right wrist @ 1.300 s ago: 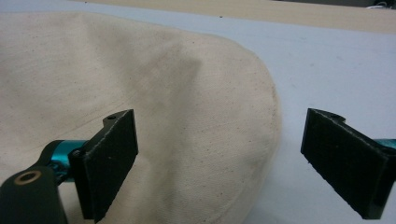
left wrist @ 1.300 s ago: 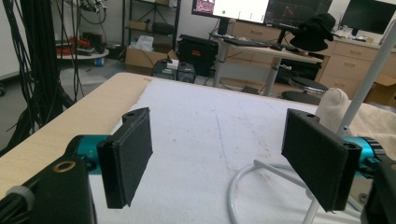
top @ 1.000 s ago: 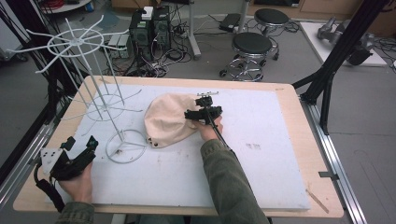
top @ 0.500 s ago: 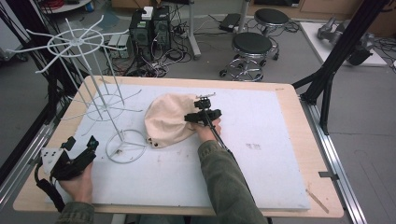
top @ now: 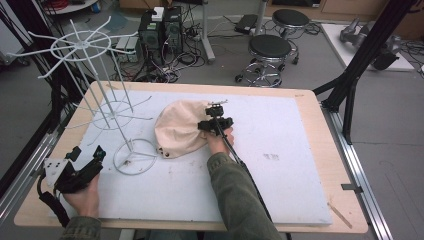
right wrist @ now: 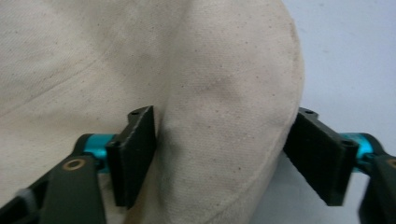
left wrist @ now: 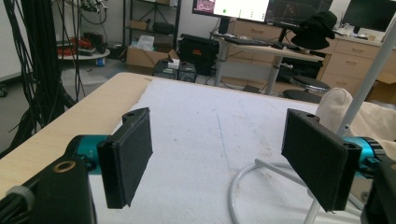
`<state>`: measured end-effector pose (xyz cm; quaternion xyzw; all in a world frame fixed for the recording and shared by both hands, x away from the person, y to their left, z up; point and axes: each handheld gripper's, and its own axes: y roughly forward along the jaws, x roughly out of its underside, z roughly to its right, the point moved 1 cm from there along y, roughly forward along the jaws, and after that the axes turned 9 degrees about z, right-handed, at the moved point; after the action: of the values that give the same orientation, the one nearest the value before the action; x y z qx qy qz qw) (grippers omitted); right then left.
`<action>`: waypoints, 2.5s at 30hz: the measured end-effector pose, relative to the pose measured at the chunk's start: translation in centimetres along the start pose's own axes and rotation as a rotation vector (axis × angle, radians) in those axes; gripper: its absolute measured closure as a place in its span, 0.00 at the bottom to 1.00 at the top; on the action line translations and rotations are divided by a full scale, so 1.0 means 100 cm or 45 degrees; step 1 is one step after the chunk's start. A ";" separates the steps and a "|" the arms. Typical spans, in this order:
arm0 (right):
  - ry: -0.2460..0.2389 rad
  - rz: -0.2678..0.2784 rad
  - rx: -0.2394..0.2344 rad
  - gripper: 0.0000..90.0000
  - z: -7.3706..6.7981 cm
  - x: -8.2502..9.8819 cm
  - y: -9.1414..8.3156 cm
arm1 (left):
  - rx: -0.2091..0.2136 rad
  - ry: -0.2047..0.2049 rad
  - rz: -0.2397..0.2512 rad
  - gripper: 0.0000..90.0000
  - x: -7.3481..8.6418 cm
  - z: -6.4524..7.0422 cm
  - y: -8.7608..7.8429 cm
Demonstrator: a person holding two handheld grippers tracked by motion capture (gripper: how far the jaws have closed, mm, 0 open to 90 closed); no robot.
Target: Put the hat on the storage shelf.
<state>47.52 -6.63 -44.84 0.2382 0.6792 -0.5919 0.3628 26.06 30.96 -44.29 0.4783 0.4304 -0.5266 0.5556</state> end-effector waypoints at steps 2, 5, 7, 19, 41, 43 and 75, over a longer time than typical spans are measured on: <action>0.014 -0.006 0.035 0.43 0.002 -0.001 -0.003 | -0.001 -0.002 0.001 0.27 0.000 0.000 0.000; 0.028 -0.007 0.054 0.53 0.002 -0.002 -0.004 | 0.001 -0.001 -0.001 0.27 0.000 -0.001 0.000; 0.012 0.008 0.090 0.59 -0.001 -0.002 -0.008 | 0.004 -0.007 -0.006 0.27 0.000 -0.001 0.000; 0.038 0.094 0.105 0.89 0.013 -0.007 -0.022 | 0.003 -0.007 0.002 0.27 -0.001 -0.002 -0.001; -0.004 0.285 0.041 0.89 0.034 -0.021 -0.061 | 0.008 -0.007 0.000 0.27 0.000 0.000 0.000; -0.006 0.302 0.039 0.89 0.035 -0.022 -0.065 | 0.008 -0.003 -0.004 0.27 0.000 0.000 0.000; 0.023 1.010 -0.164 0.89 0.040 -0.061 -0.181 | 0.010 -0.014 -0.008 0.27 0.001 0.001 -0.001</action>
<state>38.51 -13.29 -28.82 0.4638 0.5734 -0.3601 0.5712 26.00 30.83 -44.39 0.4762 0.4268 -0.5327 0.5544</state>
